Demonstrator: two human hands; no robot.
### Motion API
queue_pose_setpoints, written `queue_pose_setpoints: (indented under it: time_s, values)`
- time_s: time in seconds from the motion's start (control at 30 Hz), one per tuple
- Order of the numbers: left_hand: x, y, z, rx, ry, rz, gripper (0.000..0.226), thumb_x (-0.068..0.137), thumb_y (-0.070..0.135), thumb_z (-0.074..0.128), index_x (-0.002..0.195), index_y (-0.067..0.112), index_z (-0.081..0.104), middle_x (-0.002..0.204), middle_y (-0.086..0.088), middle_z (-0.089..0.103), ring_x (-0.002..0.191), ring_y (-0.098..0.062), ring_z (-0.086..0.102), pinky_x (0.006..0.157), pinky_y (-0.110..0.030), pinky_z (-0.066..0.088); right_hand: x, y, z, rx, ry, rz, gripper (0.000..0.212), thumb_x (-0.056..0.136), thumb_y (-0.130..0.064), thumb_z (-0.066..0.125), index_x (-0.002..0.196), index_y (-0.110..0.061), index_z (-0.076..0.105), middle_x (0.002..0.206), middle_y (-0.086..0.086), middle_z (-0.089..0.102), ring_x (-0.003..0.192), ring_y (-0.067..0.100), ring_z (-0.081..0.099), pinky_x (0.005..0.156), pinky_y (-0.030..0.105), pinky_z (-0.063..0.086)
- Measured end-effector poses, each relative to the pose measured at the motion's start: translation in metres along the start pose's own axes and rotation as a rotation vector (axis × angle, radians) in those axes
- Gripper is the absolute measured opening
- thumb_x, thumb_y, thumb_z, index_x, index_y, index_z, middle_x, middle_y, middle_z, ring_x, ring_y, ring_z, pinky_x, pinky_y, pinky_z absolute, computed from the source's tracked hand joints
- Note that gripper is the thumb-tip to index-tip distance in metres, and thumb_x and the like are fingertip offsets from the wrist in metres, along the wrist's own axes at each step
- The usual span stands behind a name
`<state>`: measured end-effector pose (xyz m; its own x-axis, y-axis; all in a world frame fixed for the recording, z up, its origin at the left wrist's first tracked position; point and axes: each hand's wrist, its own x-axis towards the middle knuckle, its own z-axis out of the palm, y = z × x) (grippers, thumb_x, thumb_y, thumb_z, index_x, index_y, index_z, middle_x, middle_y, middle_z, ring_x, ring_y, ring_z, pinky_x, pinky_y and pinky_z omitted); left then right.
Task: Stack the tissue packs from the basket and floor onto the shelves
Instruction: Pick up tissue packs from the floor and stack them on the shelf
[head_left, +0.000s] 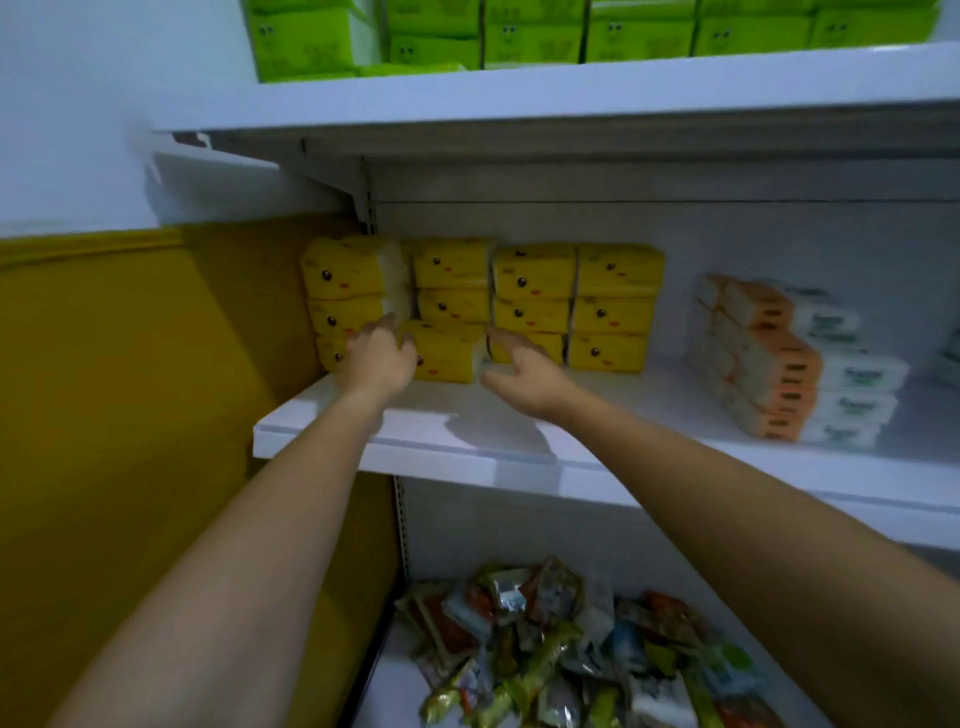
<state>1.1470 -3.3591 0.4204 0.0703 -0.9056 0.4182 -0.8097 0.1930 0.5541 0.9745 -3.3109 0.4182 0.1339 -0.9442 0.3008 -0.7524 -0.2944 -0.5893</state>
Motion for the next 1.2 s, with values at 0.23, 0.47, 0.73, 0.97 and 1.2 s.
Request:
queue_pose_setpoints:
  time_s: [0.23,0.47,0.73,0.97,1.2]
  values:
    - [-0.097,0.064,0.024,-0.03,-0.132,0.186,0.048,0.099,0.028,0.038,0.142,0.005,0.034,0.144,-0.017,0.04,0.132,-0.034,0.034,0.107,-0.038,0.029,-0.113,0.027,-0.036,-0.166,-0.011,0.073,0.061,0.094,-0.026,0.048,0.147,-0.016,0.02,0.155,0.006,0.02,0.142,0.024,0.018,0.115,0.035,0.018]
    - [-0.205,0.143,0.071,-0.13,-0.328,0.396,0.048,0.1,0.027,0.037,0.144,0.01,0.031,0.149,-0.01,0.033,0.138,-0.027,0.027,0.11,-0.035,0.024,-0.238,0.076,-0.088,-0.239,0.091,0.233,0.06,0.094,-0.024,0.047,0.147,-0.018,0.021,0.154,0.003,0.022,0.141,0.022,0.019,0.114,0.033,0.017]
    - [-0.355,0.233,0.177,-0.169,-0.671,0.646,0.051,0.099,0.027,0.038,0.146,0.008,0.027,0.15,-0.014,0.031,0.139,-0.028,0.027,0.112,-0.031,0.018,-0.431,0.172,-0.126,-0.402,0.145,0.571,0.062,0.092,-0.03,0.052,0.146,-0.014,0.026,0.151,0.009,0.029,0.138,0.026,0.028,0.112,0.033,0.021]
    - [-0.51,0.301,0.29,-0.227,-1.056,0.835,0.053,0.098,0.031,0.04,0.145,0.01,0.028,0.149,-0.014,0.03,0.136,-0.03,0.029,0.112,-0.037,0.024,-0.62,0.25,-0.117,-0.394,0.237,0.969,0.057,0.092,-0.03,0.052,0.143,-0.013,0.033,0.147,0.009,0.035,0.134,0.026,0.034,0.11,0.032,0.026]
    - [-0.635,0.319,0.388,-0.133,-1.371,0.96,0.055,0.098,0.03,0.041,0.145,0.006,0.027,0.148,-0.02,0.028,0.137,-0.032,0.028,0.11,-0.034,0.024,-0.77,0.31,-0.063,-0.161,0.311,1.41,0.056,0.094,-0.028,0.051,0.144,-0.012,0.03,0.149,0.011,0.032,0.137,0.026,0.03,0.111,0.032,0.023]
